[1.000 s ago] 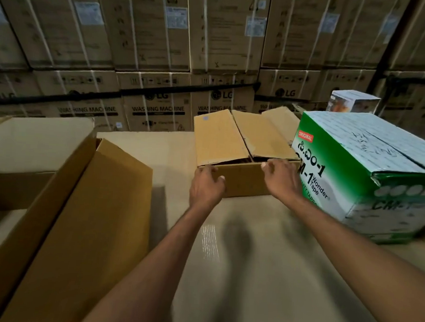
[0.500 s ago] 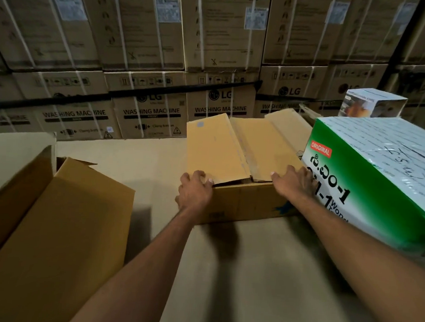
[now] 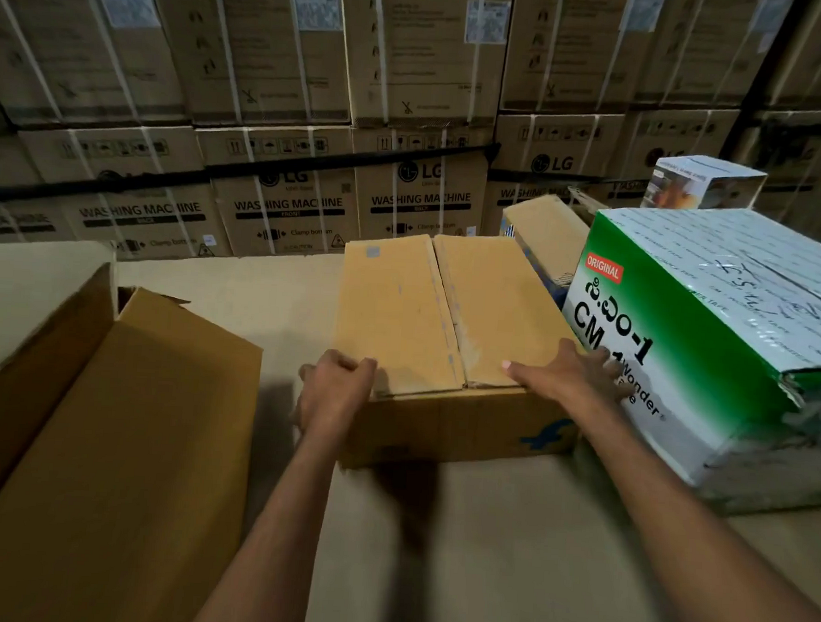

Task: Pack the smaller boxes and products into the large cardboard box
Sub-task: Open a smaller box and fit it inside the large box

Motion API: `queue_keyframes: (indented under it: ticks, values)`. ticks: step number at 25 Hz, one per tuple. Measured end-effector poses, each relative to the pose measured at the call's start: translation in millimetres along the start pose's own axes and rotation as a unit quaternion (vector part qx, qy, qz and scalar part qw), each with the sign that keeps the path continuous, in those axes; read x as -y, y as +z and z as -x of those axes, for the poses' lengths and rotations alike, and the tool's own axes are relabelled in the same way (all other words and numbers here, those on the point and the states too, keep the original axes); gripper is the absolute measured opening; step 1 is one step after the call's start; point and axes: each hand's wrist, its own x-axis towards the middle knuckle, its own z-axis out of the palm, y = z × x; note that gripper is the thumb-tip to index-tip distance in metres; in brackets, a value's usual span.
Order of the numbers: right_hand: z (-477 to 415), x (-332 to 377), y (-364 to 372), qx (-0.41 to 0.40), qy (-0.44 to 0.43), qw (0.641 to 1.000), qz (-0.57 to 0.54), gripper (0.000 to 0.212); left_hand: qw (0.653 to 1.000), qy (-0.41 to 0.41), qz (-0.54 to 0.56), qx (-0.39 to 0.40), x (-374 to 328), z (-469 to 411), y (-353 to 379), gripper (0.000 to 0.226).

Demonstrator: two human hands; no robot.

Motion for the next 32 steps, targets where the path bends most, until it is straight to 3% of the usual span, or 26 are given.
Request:
queue_keyframes:
  ticks: [4, 6, 8, 11, 17, 23, 32]
  values:
    - [54.4, -53.0, 3.2, -0.007, 0.033, 0.999, 0.040, 0.113, 0.998, -0.017, 0.045, -0.051, 61.9, 48.2, -31.1, 0.070]
    - [76.3, -68.2, 5.7, 0.012, 0.023, 0.999, -0.042, 0.113, 0.997, -0.042, 0.059, 0.020, 75.1, 66.3, -36.8, 0.092]
    - [99.9, -76.9, 8.5, 0.010, -0.012, 0.989, -0.146, 0.101, 0.994, -0.013, 0.074, 0.073, 78.2, 92.8, -38.6, 0.108]
    - [141.4, -88.3, 1.3, -0.056, -0.025, 0.979, -0.196, 0.086, 0.992, 0.036, 0.109, 0.043, 84.9, 125.9, -50.4, 0.107]
    - [223.4, -107.7, -53.2, -0.191, -0.027, 0.951, -0.242, 0.101, 0.977, 0.125, 0.170, -0.013, 50.4, 186.3, -126.9, 0.068]
    - [310.7, -107.0, -121.2, -0.300, -0.050, 0.891, -0.338, 0.082, 0.923, 0.266, 0.269, -0.072, 19.3, 243.6, -203.9, 0.077]
    - [422.9, -73.1, -177.5, -0.348, -0.166, 0.826, -0.412, 0.086, 0.895, 0.305, 0.287, -0.150, 32.3, 312.7, -341.3, 0.084]
